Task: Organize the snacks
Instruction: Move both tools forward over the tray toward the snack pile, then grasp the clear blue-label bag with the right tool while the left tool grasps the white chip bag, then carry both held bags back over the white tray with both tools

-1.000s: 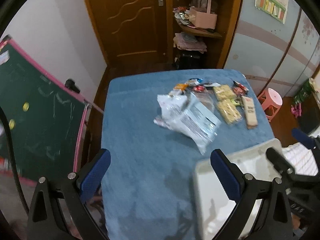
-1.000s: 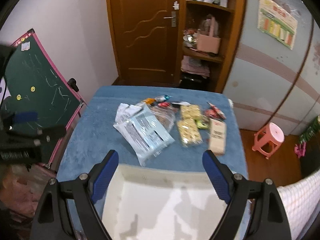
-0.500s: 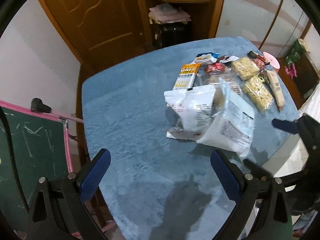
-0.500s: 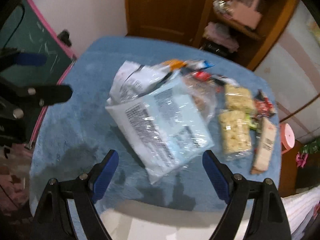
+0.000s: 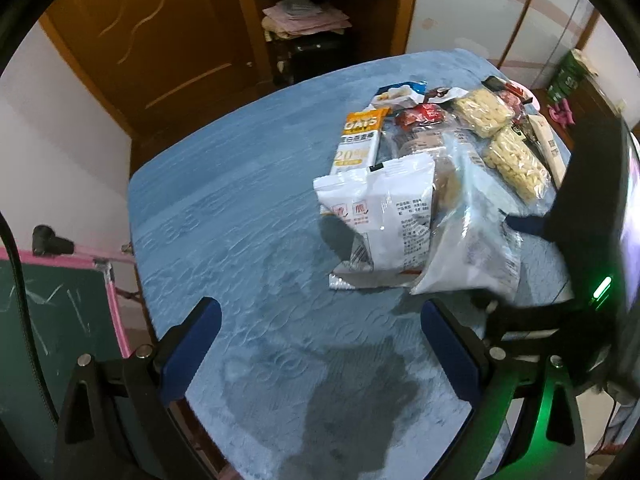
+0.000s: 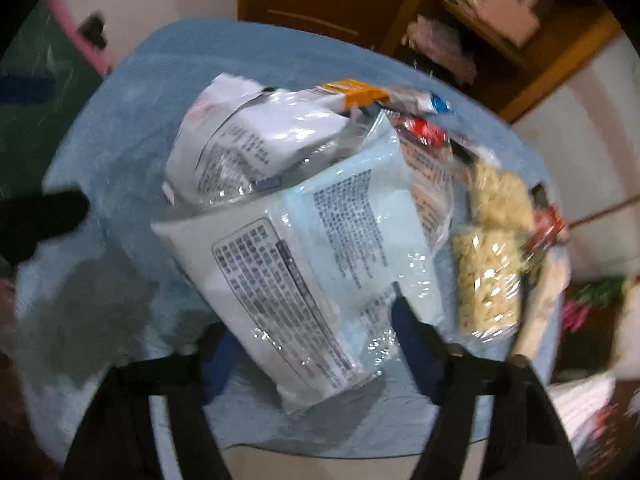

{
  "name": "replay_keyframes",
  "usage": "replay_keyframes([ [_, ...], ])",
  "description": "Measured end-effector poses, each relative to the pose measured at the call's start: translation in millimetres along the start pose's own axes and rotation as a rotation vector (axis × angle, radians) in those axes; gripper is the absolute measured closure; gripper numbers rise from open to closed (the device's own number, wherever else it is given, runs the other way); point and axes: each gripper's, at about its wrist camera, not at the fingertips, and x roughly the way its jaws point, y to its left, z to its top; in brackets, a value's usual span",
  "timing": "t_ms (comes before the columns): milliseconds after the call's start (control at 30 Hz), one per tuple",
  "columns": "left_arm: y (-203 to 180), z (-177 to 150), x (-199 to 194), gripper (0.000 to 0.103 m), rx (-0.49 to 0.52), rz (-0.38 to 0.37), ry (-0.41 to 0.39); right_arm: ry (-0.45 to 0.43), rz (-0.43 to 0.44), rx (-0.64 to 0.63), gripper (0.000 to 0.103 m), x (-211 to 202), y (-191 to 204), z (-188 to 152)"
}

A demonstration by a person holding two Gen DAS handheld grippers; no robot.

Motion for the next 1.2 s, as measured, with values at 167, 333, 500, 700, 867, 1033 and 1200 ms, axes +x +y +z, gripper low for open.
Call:
replay_keyframes([
  [167,-8,18,21,0.003,-0.004,-0.058,0.023,-0.042,0.149,0.187,0.071,-18,-50,-12],
  [333,-18,36,44,0.004,-0.044,-0.125,0.059,-0.083,0.217,0.286,0.084,-32,-87,-25],
  [500,-27,50,73,0.003,-0.112,-0.125,0.109,-0.105,0.261,0.331,0.087,-38,-94,-36],
  [700,-38,52,102,0.01,-0.166,-0.082,0.152,-0.119,0.278,0.333,0.091,-32,-91,-31],
  [867,-42,48,107,0.048,-0.244,-0.119,0.151,-0.139,0.273,0.317,0.096,-41,-90,-38],
  [1033,-54,38,76,0.055,-0.237,-0.09,0.078,-0.185,0.29,0.336,0.097,-58,-96,-50],
  [1200,-76,27,21,0.056,-0.205,-0.069,-0.018,-0.246,0.33,0.385,0.097,-83,-107,-68],
])
